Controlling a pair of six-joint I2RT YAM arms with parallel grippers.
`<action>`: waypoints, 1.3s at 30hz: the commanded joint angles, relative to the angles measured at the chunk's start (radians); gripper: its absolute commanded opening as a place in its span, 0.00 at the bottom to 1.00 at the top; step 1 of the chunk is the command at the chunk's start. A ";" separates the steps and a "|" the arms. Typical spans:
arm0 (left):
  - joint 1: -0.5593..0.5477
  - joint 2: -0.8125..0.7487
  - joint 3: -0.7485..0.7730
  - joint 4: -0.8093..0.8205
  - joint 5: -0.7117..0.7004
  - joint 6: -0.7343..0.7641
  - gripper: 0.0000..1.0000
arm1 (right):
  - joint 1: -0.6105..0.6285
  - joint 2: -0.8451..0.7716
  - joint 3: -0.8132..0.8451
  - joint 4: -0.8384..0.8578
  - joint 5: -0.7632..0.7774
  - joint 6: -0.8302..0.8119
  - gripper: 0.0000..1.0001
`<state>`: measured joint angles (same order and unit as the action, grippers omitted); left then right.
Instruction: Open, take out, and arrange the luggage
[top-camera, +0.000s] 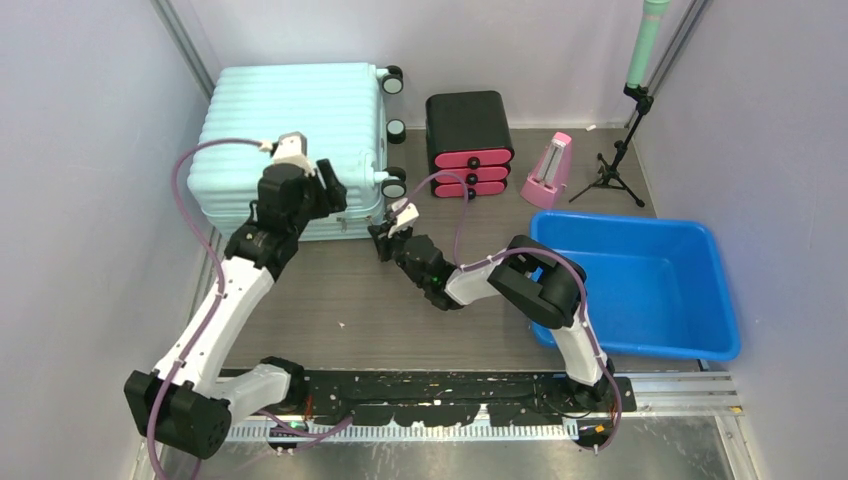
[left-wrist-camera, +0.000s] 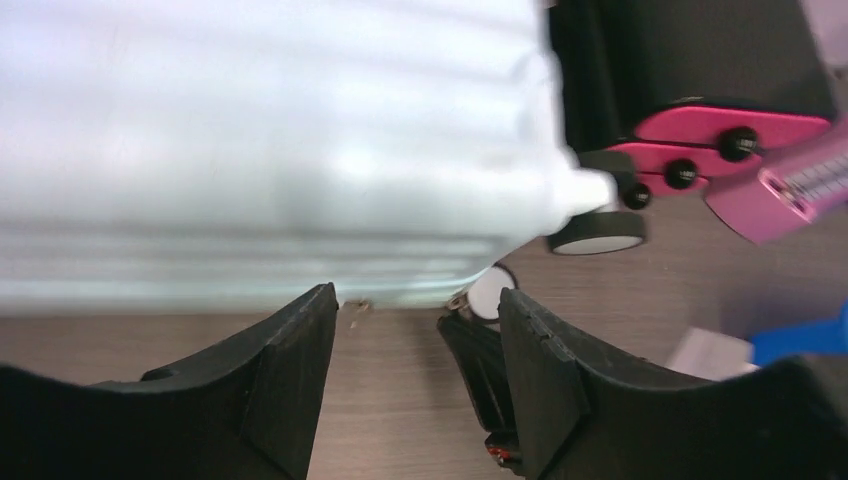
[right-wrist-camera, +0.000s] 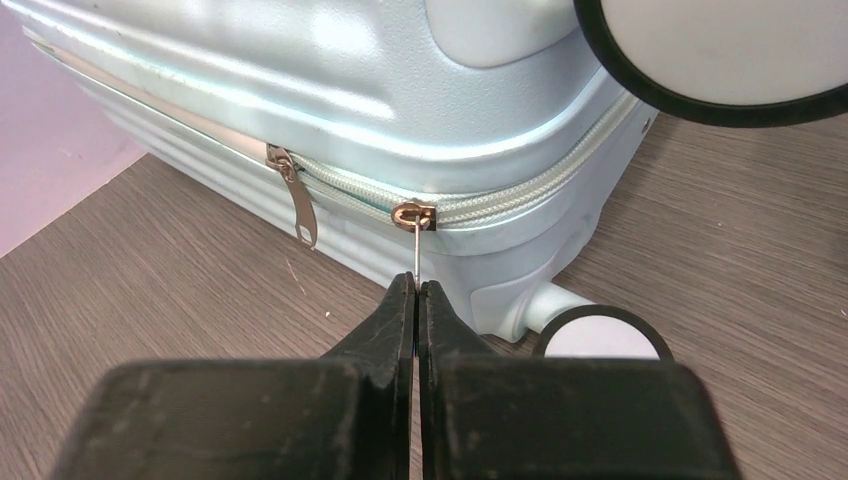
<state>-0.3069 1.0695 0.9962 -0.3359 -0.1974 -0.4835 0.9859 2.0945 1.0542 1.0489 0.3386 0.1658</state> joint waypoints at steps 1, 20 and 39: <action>-0.009 0.075 0.201 -0.061 0.301 0.477 0.64 | -0.003 -0.053 -0.027 0.169 -0.011 -0.020 0.00; 0.008 0.436 0.536 -0.355 1.017 1.550 0.87 | -0.026 -0.019 -0.045 0.255 -0.118 -0.086 0.00; 0.028 0.770 0.845 -0.580 0.967 1.669 0.86 | -0.026 0.035 -0.031 0.274 -0.162 -0.111 0.00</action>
<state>-0.2848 1.8072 1.7798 -0.8375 0.7551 1.1545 0.9516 2.1277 1.0039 1.2190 0.1947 0.0822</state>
